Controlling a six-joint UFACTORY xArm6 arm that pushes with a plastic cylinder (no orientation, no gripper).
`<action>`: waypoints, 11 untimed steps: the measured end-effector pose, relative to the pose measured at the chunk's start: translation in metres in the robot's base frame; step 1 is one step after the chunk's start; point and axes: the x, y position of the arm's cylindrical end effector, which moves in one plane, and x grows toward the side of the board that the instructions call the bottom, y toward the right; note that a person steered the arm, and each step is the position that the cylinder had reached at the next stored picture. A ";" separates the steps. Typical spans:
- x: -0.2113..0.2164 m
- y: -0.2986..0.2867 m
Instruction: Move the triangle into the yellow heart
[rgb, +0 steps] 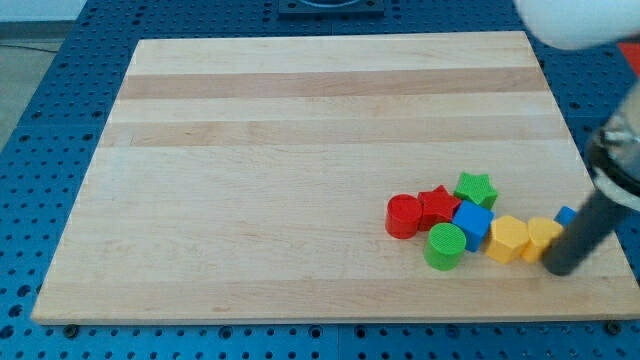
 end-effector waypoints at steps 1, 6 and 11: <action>-0.015 -0.028; -0.001 0.119; -0.046 0.076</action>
